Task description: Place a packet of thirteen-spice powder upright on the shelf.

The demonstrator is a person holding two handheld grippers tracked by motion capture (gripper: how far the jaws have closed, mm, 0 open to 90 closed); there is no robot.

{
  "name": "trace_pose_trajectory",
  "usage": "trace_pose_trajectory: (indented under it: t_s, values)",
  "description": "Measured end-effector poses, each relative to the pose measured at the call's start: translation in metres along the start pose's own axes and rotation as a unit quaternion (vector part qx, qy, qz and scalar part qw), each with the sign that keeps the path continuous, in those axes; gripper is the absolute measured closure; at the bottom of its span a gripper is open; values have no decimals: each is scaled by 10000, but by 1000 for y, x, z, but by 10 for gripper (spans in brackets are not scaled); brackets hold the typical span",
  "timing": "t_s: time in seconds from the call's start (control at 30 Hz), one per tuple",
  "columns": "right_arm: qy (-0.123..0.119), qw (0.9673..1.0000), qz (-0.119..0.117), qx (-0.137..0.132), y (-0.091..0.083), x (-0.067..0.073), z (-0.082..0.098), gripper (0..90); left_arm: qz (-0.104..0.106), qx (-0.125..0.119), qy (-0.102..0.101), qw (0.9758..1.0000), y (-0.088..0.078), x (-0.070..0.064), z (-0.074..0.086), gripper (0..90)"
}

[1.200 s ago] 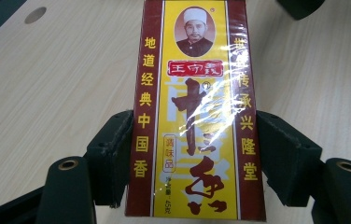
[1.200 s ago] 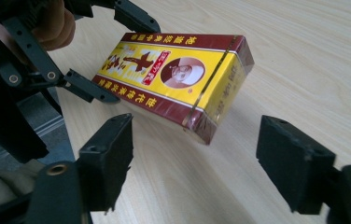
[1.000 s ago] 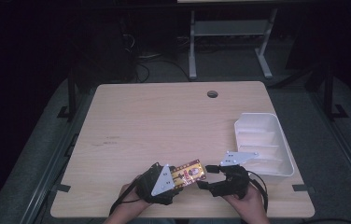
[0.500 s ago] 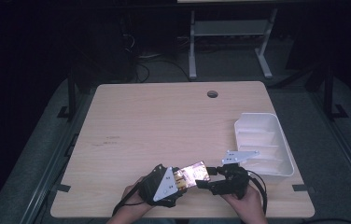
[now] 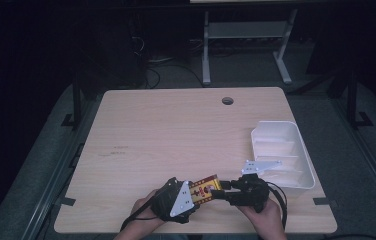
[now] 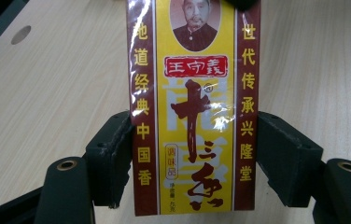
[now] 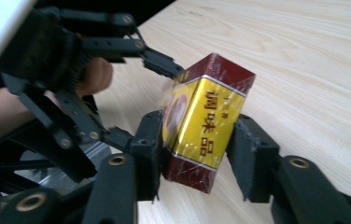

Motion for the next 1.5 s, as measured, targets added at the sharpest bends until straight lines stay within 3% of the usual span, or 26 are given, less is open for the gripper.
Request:
trace_pose_trajectory:
  t_s: [0.43, 0.5, 0.6, 0.77, 0.83, 0.87, 0.9, 1.0, 1.03, 1.07, 1.1, 1.43, 1.5]
  values:
    - [-294, 9996, 29, 48, -2, 16, -8, 677, 59, -140, 5, 9999, -1, 1, -1, 286]
    - [-326, 9994, 31, 57, -3, 17, -10, 688, 143, -185, -34, 9997, -3, 2, -1, 341]
    - [-712, 9966, 217, 349, -1, 22, -12, 690, 215, -280, -173, 9992, -5, 6, 2, 333]
    - [-951, 9937, 164, 568, -1, 26, -15, 691, 383, -361, -268, 9983, -8, 11, 4, 344]
    - [-1190, 9902, 177, 704, -2, 29, -18, 690, 480, -392, -299, 9976, -9, 12, 5, 371]
    - [-1381, 9866, 224, 840, -2, 33, -23, 691, 506, -409, -289, 9975, -9, 13, 6, 415]
    - [-1381, 9866, 224, 840, -2, 33, -23, 691, 525, -397, -270, 9975, -10, 14, 6, 415]
    - [-1703, 9795, 273, 1043, -3, 37, -33, 690, 531, -433, -294, 9972, -12, 15, 7, 438]
    - [-1821, 9766, 284, 1113, -2, 38, -36, 690, 523, -447, -310, 9971, -13, 15, 7, 438]
    - [-2012, 9710, 311, 1251, -2, 40, -43, 690, 515, -460, -325, 9971, -14, 16, 8, 435]
    - [-2012, 9710, 311, 1251, -2, 40, -43, 690, 521, -492, -381, 9967, -15, 17, 9, 435]
    - [-2445, 9541, 300, 1703, -6, 36, -61, 689, 417, -517, -626, 9958, -23, 30, 18, 420]
    - [-2582, 9491, 318, 1776, -9, 36, -65, 689, 388, -513, -695, 9955, -24, 32, 21, 413]
Point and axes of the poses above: each handheld gripper's, and its own axes: y roughly forward along the jaws, z roughly out of its underside, x roughly to its left, the point moved 2 cm from there along y, roughly forward along the jaws, and after that the axes turned 2 degrees about x, right-handed, at the moved point
